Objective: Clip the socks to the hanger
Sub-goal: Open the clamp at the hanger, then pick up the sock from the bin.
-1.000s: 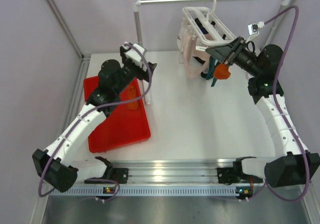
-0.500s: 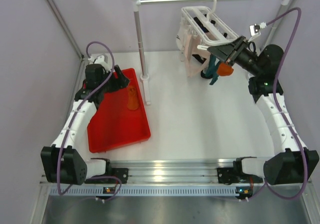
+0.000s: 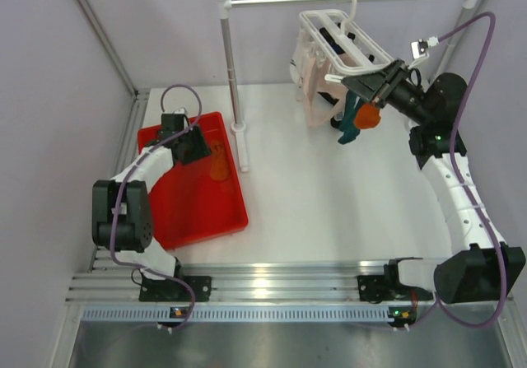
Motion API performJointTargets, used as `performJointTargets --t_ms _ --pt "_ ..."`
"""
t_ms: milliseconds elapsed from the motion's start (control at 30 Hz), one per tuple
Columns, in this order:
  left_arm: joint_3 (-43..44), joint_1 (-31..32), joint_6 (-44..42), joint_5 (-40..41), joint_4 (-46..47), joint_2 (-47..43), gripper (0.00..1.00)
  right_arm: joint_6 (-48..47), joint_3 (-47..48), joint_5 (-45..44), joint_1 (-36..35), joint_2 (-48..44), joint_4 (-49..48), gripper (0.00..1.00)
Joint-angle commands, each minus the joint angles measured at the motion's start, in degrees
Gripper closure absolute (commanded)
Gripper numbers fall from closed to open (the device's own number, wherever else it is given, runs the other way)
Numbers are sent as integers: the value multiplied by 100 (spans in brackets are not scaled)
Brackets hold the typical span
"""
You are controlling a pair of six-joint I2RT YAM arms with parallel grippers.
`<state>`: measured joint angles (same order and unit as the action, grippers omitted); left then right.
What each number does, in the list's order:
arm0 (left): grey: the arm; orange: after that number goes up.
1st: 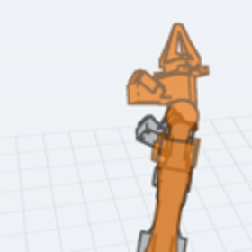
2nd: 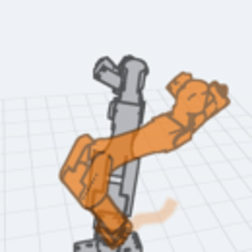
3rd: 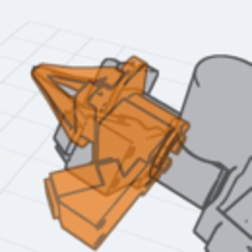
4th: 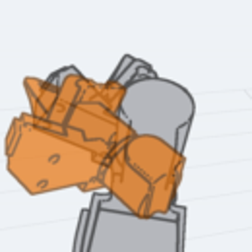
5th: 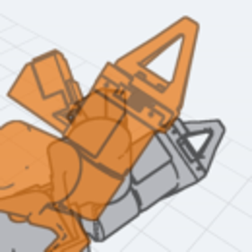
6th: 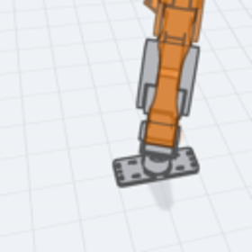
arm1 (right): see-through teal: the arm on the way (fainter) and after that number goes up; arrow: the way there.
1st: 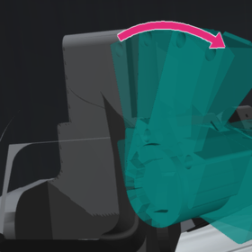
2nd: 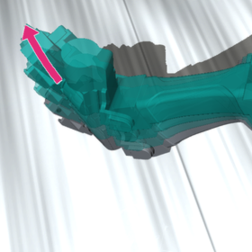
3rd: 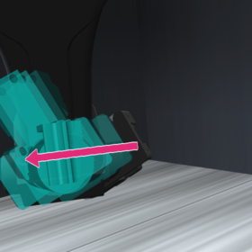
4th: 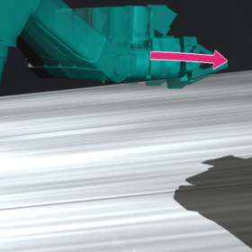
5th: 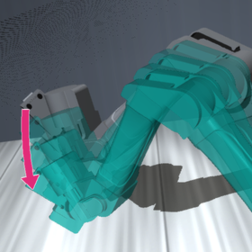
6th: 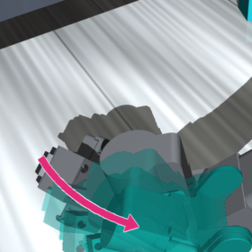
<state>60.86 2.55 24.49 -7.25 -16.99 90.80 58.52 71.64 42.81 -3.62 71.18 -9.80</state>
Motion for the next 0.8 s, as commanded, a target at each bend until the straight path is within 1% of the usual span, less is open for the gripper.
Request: performJointTargets --t_ms 0,133,333,433,533,600,667,700,767 --pt "154 -9 -234 -31 846 323 42 -95 158 0 45 10 -180 100" --pt "417 -9 -182 -119 1005 911 42 -113 202 35 45 63 -171 100" --pt "584 79 -129 -146 1418 1395 44 -131 219 44 37 98 -153 100" --pt "698 123 -85 -146 1524 1606 48 -104 210 52 37 107 -180 100" --pt "804 132 -15 -189 1532 1765 57 -104 228 52 37 107 -189 100" --pt "822 132 -14 -242 1576 1809 67 -122 237 61 37 107 -180 100" --pt "805 132 -32 -260 1637 1809 74 -148 228 61 45 107 -180 100" --pt "778 132 -49 -329 1655 1800 84 -148 219 61 45 98 -189 100" --pt "804 132 -85 -365 1655 1739 95 -166 210 52 45 98 -189 100"
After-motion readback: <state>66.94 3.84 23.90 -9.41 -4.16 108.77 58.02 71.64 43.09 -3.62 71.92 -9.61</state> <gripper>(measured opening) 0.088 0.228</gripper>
